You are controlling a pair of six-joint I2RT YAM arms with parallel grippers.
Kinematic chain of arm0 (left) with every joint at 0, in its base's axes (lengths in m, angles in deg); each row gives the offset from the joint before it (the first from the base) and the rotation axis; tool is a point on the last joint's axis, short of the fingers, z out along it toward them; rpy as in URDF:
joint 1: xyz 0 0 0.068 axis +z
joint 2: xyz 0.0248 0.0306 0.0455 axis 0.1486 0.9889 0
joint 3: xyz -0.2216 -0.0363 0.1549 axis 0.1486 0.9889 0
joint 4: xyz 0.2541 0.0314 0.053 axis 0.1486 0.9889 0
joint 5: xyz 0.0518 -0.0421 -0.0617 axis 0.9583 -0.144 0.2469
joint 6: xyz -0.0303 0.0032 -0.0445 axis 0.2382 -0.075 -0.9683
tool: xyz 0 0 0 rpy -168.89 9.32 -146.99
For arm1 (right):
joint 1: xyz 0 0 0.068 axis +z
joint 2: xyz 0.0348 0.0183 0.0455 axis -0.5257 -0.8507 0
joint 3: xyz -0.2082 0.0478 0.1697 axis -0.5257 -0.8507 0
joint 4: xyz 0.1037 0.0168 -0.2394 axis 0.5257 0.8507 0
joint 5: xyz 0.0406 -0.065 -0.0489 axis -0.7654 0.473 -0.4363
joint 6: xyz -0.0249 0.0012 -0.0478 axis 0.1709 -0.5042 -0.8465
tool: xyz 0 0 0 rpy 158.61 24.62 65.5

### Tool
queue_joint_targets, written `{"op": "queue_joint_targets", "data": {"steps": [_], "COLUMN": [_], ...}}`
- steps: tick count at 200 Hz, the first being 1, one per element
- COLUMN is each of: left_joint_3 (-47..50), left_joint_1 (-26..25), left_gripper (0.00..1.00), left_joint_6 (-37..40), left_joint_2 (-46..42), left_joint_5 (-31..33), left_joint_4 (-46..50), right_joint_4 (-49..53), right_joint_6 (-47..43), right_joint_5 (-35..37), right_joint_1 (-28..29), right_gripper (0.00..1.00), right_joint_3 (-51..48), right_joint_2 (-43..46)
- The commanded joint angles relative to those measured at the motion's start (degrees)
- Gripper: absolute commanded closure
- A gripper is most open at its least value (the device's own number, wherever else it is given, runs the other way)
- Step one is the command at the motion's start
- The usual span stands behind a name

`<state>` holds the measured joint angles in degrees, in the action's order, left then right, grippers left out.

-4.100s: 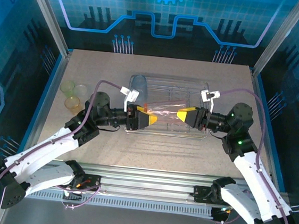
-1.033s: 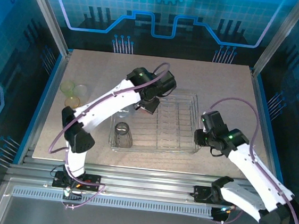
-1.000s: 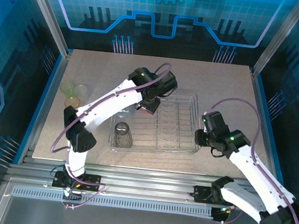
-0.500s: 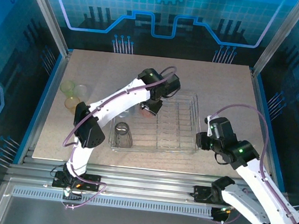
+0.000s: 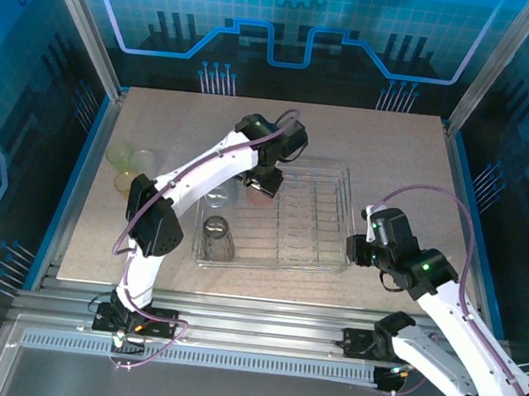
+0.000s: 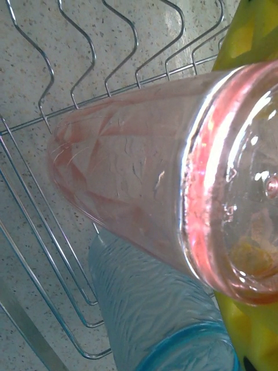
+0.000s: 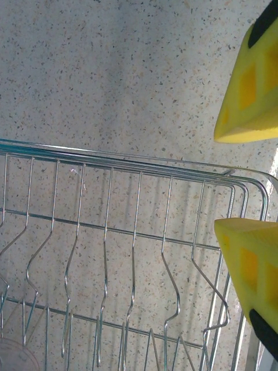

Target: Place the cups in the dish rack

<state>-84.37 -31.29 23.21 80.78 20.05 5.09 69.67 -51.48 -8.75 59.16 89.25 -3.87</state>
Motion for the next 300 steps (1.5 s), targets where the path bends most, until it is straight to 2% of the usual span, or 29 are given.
{"op": "queue_joint_targets", "data": {"steps": [1, 21, 64, 104, 161, 208, 243, 300], "left_joint_3": [0.3, 0.24, -0.03, -0.25, -1.61, -1.75, -0.96, 0.44], "left_joint_1": [0.7, 1.2, 2.13, 2.39, 2.61, 2.74, 2.75, 2.34], "left_gripper": [0.63, 0.57, 0.55, 0.4, 0.26, 0.18, 0.1, 0.03], "left_joint_6": [1.36, 1.63, 1.81, 2.01, 2.91, 3.28, 3.22, 4.42], "left_joint_2": [0.57, 1.3, 2.78, 3.06, 4.66, 5.8, 4.03, -0.26], "left_joint_5": [-2.0, -2.31, -2.93, -2.53, -2.53, -1.77, -1.08, -2.24], "left_joint_4": [-0.94, -1.04, -1.2, -1.9, -2.12, -2.37, -4.1, -7.06], "right_joint_4": [-0.72, -0.67, -0.87, -1.03, -1.29, -1.12, -0.77, 0.96], "right_joint_6": [-0.5, -0.63, -0.8, -1.0, -1.11, -1.14, -0.69, 0.46], "right_joint_5": [-0.88, -0.87, -0.79, -1.18, -1.35, -1.14, -0.89, -0.37], "right_joint_1": [0.64, 0.68, 0.73, 0.76, 0.75, 0.73, 0.7, 0.23], "right_gripper": [0.6, 0.6, 0.6, 0.6, 0.59, 0.59, 0.58, 0.54], "right_joint_3": [-0.61, -0.61, -0.77, -0.86, -1.03, -0.83, -0.45, 1.57], "right_joint_2": [0.02, 0.02, 0.2, 0.2, 0.2, 0.2, 0.2, 0.85]}}
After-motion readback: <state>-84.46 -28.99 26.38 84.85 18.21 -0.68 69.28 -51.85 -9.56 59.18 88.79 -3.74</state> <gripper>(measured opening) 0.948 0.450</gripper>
